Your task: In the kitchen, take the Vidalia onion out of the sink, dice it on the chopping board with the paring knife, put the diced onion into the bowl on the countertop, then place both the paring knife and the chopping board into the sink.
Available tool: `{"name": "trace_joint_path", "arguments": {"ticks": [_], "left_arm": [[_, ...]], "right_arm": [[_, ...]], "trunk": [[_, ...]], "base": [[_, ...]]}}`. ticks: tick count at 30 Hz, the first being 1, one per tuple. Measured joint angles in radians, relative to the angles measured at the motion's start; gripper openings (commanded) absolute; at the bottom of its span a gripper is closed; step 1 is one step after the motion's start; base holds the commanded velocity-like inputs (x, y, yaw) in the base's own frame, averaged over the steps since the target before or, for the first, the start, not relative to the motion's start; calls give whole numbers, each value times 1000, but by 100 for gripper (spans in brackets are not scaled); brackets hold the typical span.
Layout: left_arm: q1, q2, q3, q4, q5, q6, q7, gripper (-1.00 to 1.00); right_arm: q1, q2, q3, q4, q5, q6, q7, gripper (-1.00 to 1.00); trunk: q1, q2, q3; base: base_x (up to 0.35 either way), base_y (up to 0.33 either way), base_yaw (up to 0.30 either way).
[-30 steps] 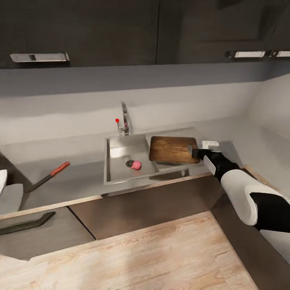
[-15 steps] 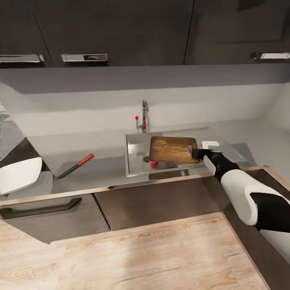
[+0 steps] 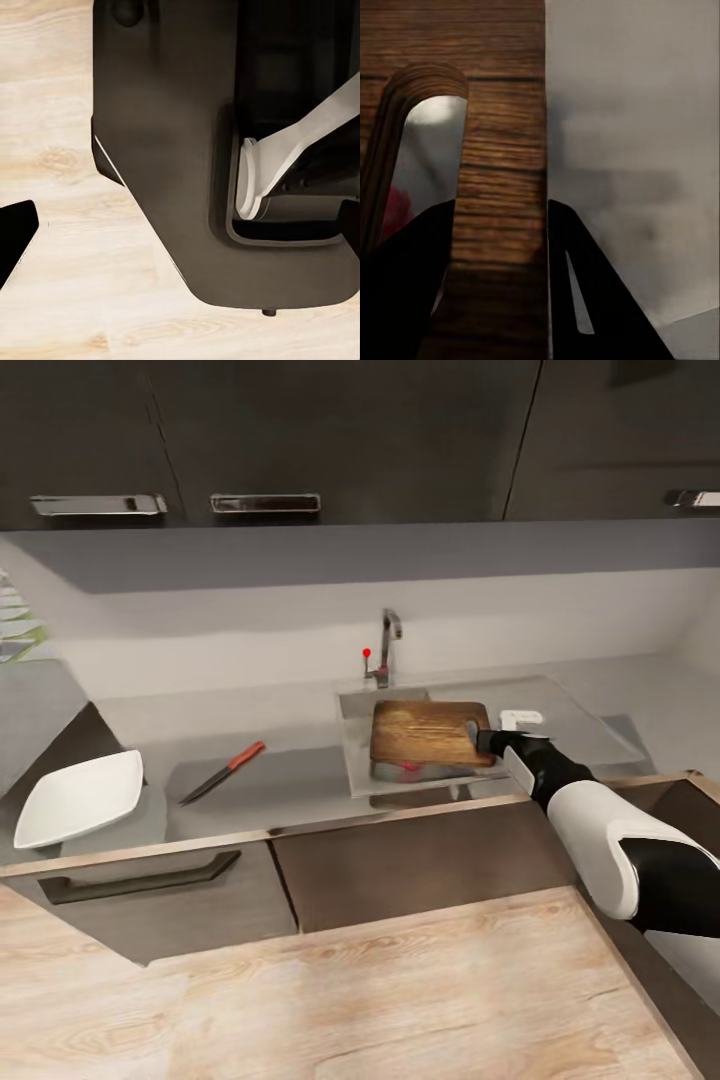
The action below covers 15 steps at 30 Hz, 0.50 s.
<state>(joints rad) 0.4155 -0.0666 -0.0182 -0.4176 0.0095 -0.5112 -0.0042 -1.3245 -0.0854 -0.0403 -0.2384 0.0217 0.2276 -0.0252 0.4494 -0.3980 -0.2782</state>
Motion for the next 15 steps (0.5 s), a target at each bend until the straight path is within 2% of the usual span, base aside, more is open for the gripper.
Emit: {"name": "trace_joint_path", "arguments": {"ticks": [3, 10, 15], "left_arm": [[0, 0, 0, 0, 0, 0, 0, 100], [0, 0, 0, 0, 0, 0, 0, 100], [0, 0, 0, 0, 0, 0, 0, 100]], "right_arm": [[0, 2, 0, 0, 25, 0, -3, -100], [0, 2, -1, 0, 32, 0, -3, -100], [0, 2, -1, 0, 32, 0, -4, -100]], "trunk": [[0, 0, 0], [0, 0, 0], [0, 0, 0]], "base": [[0, 304, 132], [0, 293, 267], [0, 102, 288]]}}
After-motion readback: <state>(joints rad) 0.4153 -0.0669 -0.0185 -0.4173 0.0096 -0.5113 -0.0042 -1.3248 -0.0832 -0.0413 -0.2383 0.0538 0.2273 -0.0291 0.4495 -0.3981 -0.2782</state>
